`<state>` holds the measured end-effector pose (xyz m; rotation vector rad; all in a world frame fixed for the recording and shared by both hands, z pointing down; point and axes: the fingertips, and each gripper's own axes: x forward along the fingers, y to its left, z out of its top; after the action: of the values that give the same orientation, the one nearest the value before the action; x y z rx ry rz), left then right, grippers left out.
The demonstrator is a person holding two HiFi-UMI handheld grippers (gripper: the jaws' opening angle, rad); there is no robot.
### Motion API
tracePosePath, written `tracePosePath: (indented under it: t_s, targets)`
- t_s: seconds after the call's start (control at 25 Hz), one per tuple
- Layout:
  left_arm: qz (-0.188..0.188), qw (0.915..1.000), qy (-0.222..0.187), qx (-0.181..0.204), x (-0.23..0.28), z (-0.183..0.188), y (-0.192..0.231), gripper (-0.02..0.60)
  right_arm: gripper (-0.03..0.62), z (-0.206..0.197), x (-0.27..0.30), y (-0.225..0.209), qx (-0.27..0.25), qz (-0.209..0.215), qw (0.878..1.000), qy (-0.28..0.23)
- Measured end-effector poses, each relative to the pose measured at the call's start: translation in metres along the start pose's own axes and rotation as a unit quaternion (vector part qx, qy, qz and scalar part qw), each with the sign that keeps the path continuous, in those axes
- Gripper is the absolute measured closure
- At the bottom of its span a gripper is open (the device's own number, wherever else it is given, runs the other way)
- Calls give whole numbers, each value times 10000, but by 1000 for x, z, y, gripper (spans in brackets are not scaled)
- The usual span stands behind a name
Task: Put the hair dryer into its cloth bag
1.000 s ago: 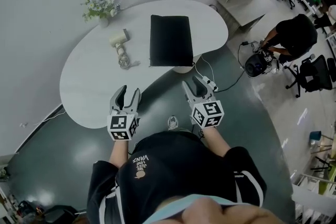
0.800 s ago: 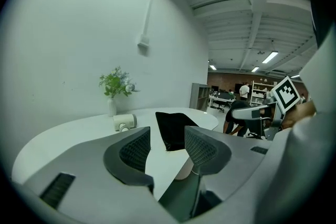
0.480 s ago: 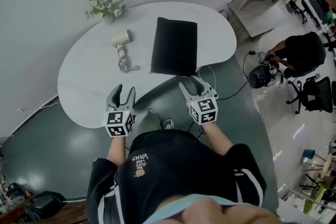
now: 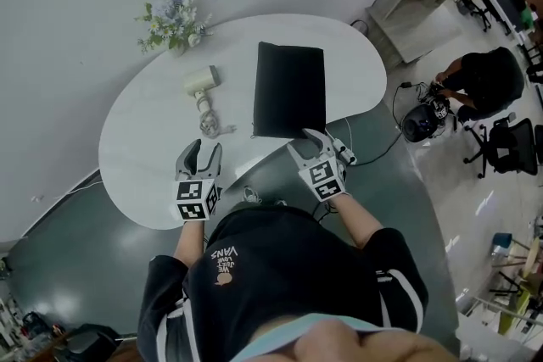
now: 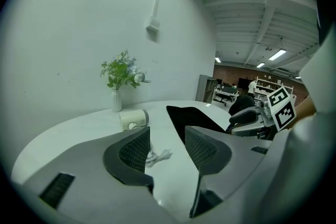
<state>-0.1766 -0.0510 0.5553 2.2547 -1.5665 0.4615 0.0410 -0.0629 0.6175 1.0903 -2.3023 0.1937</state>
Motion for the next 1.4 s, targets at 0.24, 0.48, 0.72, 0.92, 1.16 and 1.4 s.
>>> tracePosePath:
  t_s: [0.24,0.48,0.72,0.92,1.16,1.4]
  targets:
    - [-14,10000,59,-7,7,-1,40,376,404,-19,23,-8,-634,-63,9962,591]
    - [30,9994,342,-16,21,-13,64,353,404,-38,31,-23,-1275,-12,9863,1050]
    - [118,9987,482,-138,41,-18,64,350,404,-56,34,-48,-2059,243,9670,1483]
    - [246,9979,578,-182,55,-15,49,349,404,-74,28,-55,-2939,810,9370,1708]
    - [426,9967,642,-241,74,-14,37,348,404,-93,31,-50,-3986,1346,8919,1658]
    - [514,9958,699,-278,86,-14,26,344,404,-103,38,-45,-4202,1520,8808,1567]
